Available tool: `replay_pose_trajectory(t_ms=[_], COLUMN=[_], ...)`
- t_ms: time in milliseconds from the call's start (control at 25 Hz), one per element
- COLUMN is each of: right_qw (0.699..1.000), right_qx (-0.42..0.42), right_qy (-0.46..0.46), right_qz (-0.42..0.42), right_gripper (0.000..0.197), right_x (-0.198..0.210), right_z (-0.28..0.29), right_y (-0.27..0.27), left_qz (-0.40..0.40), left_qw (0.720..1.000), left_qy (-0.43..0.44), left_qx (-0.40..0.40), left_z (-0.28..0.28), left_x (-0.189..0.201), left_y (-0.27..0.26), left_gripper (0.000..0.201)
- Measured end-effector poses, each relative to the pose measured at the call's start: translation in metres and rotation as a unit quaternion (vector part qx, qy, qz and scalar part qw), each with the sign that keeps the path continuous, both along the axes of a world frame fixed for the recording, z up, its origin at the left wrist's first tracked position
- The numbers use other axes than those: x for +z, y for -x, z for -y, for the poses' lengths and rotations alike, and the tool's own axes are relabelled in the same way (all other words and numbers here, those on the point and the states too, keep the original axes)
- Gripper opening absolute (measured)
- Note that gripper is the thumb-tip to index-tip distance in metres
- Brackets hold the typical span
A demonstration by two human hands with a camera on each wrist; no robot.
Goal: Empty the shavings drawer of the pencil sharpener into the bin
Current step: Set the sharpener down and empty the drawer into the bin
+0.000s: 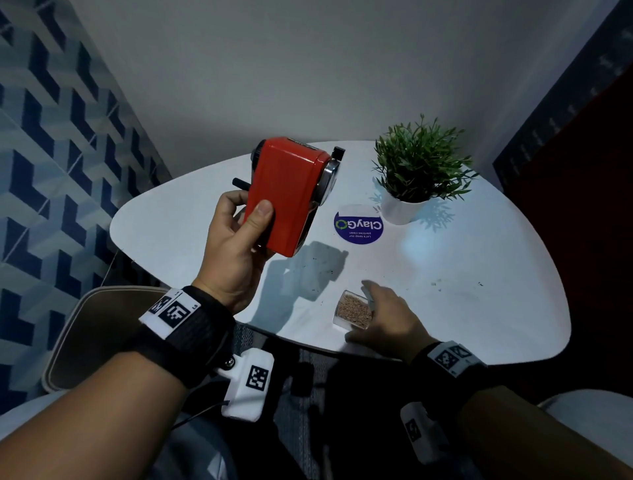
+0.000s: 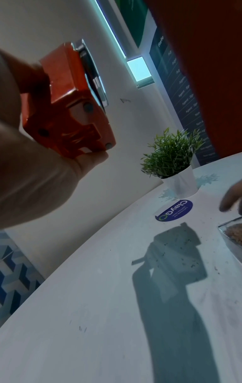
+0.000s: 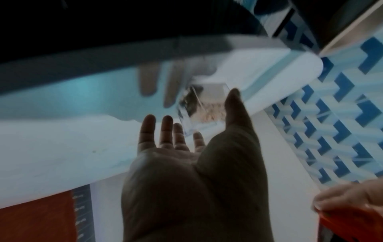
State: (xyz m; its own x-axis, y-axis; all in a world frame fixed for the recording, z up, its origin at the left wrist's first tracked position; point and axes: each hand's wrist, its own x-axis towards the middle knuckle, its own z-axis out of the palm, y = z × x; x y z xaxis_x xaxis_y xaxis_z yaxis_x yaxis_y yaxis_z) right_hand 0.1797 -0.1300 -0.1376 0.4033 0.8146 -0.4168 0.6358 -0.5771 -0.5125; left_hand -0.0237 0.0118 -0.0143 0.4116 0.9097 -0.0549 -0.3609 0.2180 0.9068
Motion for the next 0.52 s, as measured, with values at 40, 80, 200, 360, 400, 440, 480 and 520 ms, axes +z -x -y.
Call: replay_pose_trajectory(t_ms=[40, 80, 200, 360, 400, 440, 480, 520], right_qw=[0.999, 0.992, 0.939, 0.888, 0.882, 0.880, 0.881, 0.887], right_qx=[-0.013, -0.035, -0.069, -0.042, -0.049, -0.059, -0.064, -0.062], right_qy=[-0.044, -0.104, -0.255, -0.354, -0.362, -0.365, -0.364, -0.359], right_qz=[-0.024, -0.069, -0.218, -0.291, -0.297, -0.297, -0.294, -0.283], right_gripper=[0.107, 0.104, 0.091, 0.090, 0.089, 0.088, 0.086, 0.085], right_x=[0.016, 0.034, 0.097, 0.143, 0.147, 0.150, 0.151, 0.151], right_z=[-0.003, -0.008, -0.020, -0.029, -0.030, -0.031, -0.032, -0.032], right_y=[0.001, 0.003, 0.012, 0.021, 0.020, 0.017, 0.014, 0.011], left_qz=[0.001, 0.002, -0.003, -0.019, -0.021, -0.023, -0.027, -0.033], left_qw=[1.000, 1.000, 1.000, 0.997, 0.996, 0.995, 0.994, 0.992], left_qy=[0.001, 0.003, -0.004, -0.027, -0.028, -0.027, -0.027, -0.030], left_qx=[-0.002, -0.006, -0.022, -0.067, -0.080, -0.092, -0.103, -0.114], left_z=[0.000, 0.000, 0.002, 0.014, 0.017, 0.019, 0.019, 0.018], left_x=[0.001, 0.002, 0.001, -0.005, -0.007, -0.009, -0.012, -0.014], left_y=[0.000, 0.000, -0.001, -0.010, -0.011, -0.012, -0.012, -0.012], left_gripper=[0.039, 0.039, 0.039, 0.030, 0.033, 0.036, 0.038, 0.039])
